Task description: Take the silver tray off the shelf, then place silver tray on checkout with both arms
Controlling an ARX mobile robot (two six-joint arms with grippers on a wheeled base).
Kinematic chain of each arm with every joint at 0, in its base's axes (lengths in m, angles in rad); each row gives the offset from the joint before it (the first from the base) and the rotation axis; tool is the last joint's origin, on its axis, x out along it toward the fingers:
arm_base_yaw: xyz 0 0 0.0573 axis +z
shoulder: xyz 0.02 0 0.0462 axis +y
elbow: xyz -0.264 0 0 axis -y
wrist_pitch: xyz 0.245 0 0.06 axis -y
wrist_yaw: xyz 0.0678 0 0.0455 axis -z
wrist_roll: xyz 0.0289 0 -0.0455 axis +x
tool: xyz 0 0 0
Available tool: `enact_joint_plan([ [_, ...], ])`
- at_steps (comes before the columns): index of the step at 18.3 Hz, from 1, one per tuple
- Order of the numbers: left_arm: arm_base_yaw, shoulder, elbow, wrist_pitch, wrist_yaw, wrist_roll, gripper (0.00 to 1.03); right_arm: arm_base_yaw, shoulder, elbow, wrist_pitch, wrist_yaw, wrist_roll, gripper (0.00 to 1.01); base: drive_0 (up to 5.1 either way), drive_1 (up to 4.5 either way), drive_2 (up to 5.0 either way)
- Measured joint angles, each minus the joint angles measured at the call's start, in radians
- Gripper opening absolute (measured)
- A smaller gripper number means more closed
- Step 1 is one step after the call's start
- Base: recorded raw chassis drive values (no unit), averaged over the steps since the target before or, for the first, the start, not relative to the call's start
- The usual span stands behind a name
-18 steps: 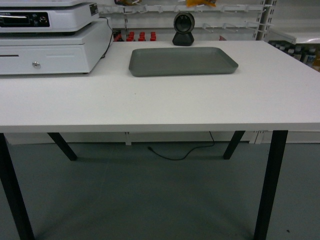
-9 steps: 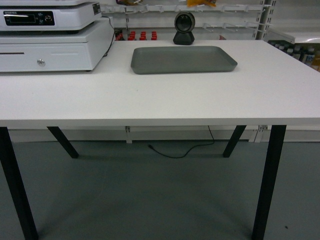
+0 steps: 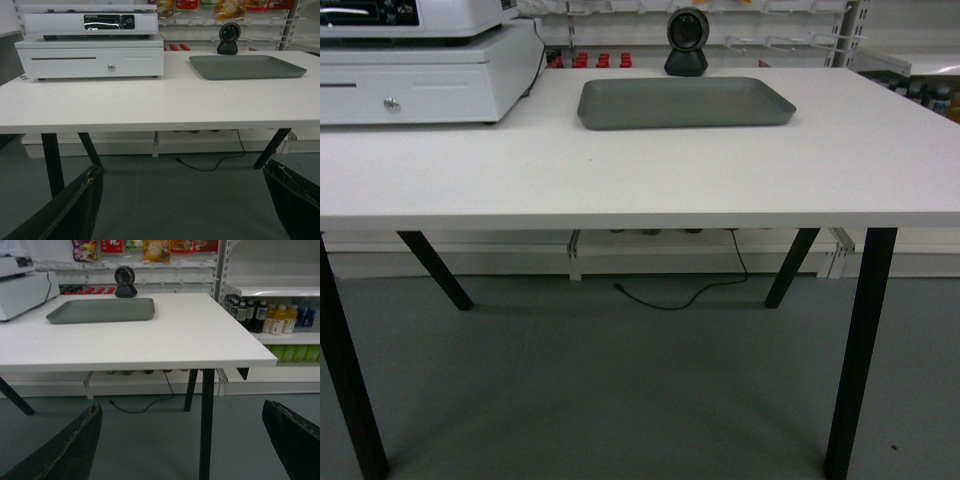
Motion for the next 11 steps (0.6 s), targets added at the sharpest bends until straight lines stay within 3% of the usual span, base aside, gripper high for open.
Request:
enact_joint_plan([
  [11, 0.000, 0.000, 0.000, -0.001, 0.001, 0.000, 0.98, 0.000, 0.000, 0.000, -0.003, 0.000, -0.002, 0.98, 0.0, 0.00, 0.0],
])
